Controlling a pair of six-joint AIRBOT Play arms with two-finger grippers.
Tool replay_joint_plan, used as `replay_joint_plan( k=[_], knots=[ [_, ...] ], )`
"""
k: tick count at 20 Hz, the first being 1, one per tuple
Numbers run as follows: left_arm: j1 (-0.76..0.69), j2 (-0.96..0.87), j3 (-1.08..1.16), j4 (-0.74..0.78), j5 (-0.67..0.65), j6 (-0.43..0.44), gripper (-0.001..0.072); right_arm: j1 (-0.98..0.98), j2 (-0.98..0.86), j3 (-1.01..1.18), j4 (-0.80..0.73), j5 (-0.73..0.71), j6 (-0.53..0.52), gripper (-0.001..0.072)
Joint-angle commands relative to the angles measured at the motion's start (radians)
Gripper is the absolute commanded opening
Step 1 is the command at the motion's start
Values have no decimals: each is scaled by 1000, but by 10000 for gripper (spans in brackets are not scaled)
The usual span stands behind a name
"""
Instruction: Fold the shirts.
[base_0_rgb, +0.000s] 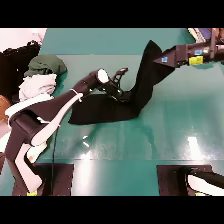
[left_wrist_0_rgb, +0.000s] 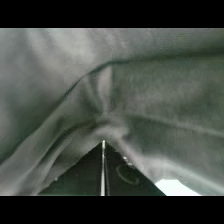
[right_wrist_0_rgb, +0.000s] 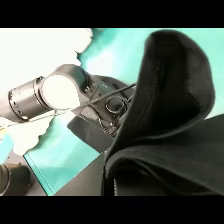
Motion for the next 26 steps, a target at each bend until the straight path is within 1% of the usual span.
replay_joint_plan(
  k=[1, 4, 6, 7, 9, 10, 11, 12, 13, 16, 17, 19, 20, 22, 26],
  knots=[
    [82, 86, 8, 103, -87, 3, 24, 101, -14, 9, 12, -86, -7, 11],
    [200, 198, 8, 219, -162, 11, 24, 238, -79, 9, 27, -158, -50, 12],
    [290, 278, 8, 278, -211, 24, 24, 360, -146, 9, 25, -260, -84, 12],
    [338, 319, 8, 294, -233, 37, 24, 423, -190, 9, 24, -316, -89, 12],
    [424, 389, 8, 315, -262, 37, 25, 536, -280, 9, 23, -415, -94, 14],
    [460, 418, 8, 317, -270, 37, 25, 581, -322, 10, 23, -455, -110, 31],
    [493, 443, 8, 317, -275, 37, 25, 620, -363, 11, 23, -488, -152, 208],
    [518, 463, 8, 316, -279, 36, 25, 651, -395, 11, 22, -518, -201, 434],
    [539, 478, 8, 316, -282, 36, 25, 670, -417, 11, 23, -537, -232, 553],
    [558, 497, 8, 315, -305, 36, 24, 653, -430, 11, 3, -495, -228, 547],
    [558, 497, 7, 314, -317, 36, 25, 624, -419, 11, -27, -454, -190, 480],
    [558, 497, 7, 308, -335, 36, 24, 550, -380, -12, -126, -350, -127, 470],
    [558, 497, 7, 306, -342, 36, 25, 505, -350, -52, -175, -317, -105, 470],
    [558, 497, 7, 299, -346, 36, 25, 409, -277, -173, -247, -296, -69, 470],
    [558, 496, 7, 292, -343, 36, 25, 169, -130, -470, -270, -305, -53, 470]
  ],
)
